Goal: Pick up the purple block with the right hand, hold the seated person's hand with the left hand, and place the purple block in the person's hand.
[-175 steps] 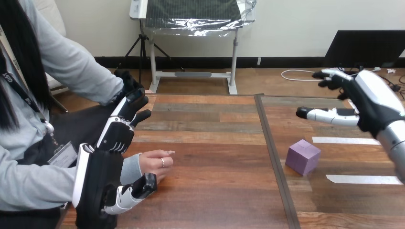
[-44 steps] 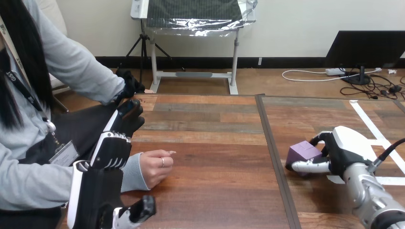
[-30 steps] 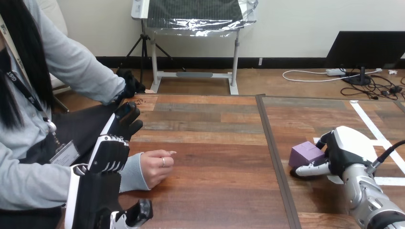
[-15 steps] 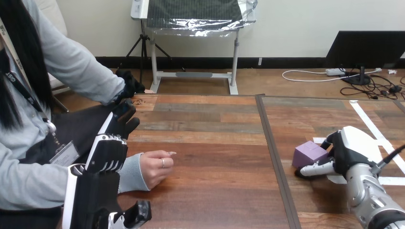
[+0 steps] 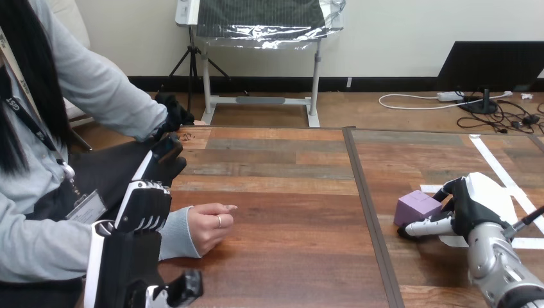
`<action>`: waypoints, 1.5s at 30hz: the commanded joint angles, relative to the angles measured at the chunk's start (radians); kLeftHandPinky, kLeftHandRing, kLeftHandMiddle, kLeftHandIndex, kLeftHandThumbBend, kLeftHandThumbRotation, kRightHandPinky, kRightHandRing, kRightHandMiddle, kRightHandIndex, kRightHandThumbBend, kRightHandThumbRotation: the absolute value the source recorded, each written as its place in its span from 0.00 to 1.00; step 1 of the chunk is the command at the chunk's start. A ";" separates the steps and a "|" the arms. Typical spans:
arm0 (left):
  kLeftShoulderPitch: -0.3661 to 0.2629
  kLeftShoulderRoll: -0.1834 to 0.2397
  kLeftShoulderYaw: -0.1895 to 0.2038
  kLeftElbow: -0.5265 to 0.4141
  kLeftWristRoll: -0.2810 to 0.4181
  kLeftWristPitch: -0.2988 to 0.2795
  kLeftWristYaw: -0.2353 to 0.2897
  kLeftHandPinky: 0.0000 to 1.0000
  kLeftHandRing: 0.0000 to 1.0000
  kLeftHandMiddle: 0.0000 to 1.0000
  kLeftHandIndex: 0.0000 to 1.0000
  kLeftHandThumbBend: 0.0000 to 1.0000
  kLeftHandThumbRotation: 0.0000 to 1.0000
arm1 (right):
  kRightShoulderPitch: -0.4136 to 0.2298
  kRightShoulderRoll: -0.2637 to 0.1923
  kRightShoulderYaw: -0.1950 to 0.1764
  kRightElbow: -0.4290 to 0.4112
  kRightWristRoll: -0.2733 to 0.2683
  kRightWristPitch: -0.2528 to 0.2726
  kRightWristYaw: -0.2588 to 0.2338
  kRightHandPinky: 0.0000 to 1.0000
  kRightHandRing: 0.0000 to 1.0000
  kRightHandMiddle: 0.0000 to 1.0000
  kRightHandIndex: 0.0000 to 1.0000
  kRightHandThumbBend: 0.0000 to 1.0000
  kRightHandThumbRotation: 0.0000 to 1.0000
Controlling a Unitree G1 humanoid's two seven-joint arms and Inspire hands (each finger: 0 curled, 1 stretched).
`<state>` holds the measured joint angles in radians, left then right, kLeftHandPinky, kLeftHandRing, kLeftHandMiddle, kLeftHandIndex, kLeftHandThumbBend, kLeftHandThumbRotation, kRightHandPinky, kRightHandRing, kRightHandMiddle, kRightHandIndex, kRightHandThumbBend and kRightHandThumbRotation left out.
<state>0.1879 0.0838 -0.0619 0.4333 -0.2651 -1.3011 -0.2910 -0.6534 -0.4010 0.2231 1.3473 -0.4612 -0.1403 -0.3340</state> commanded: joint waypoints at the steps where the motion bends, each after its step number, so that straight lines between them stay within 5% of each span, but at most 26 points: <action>1: -0.044 0.005 0.003 -0.027 0.009 -0.002 -0.002 0.93 0.94 0.94 0.90 1.00 0.68 | -0.021 -0.026 -0.021 -0.018 0.017 -0.048 -0.034 0.06 0.12 0.19 0.24 0.41 0.07; 14: -0.063 -0.002 0.036 -0.007 0.064 0.018 0.013 0.89 0.92 0.93 0.91 1.00 0.70 | -0.009 -0.025 -0.043 -0.034 0.042 -0.121 -0.053 0.07 0.12 0.19 0.24 0.41 0.05; 26: -0.058 -0.009 0.121 -0.037 0.242 0.086 0.090 0.85 0.91 0.93 0.92 1.00 0.70 | -0.005 -0.012 -0.063 -0.050 0.060 -0.166 -0.039 0.06 0.11 0.18 0.24 0.38 0.05; 32: -0.056 -0.016 0.190 -0.059 0.391 0.114 0.163 0.85 0.91 0.94 0.93 1.00 0.71 | 0.001 -0.006 -0.065 -0.059 0.066 -0.205 -0.047 0.06 0.11 0.18 0.23 0.39 0.02; 45: -0.037 0.026 0.213 -0.135 0.528 0.232 0.241 0.91 0.97 0.97 0.97 1.00 0.67 | 0.013 0.018 -0.081 -0.084 0.093 -0.270 -0.034 0.05 0.10 0.17 0.21 0.38 0.00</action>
<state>0.1836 0.0835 0.1376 0.3933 0.2273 -1.1069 -0.0729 -0.6049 -0.3942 0.1560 1.3245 -0.3882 -0.3750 -0.3570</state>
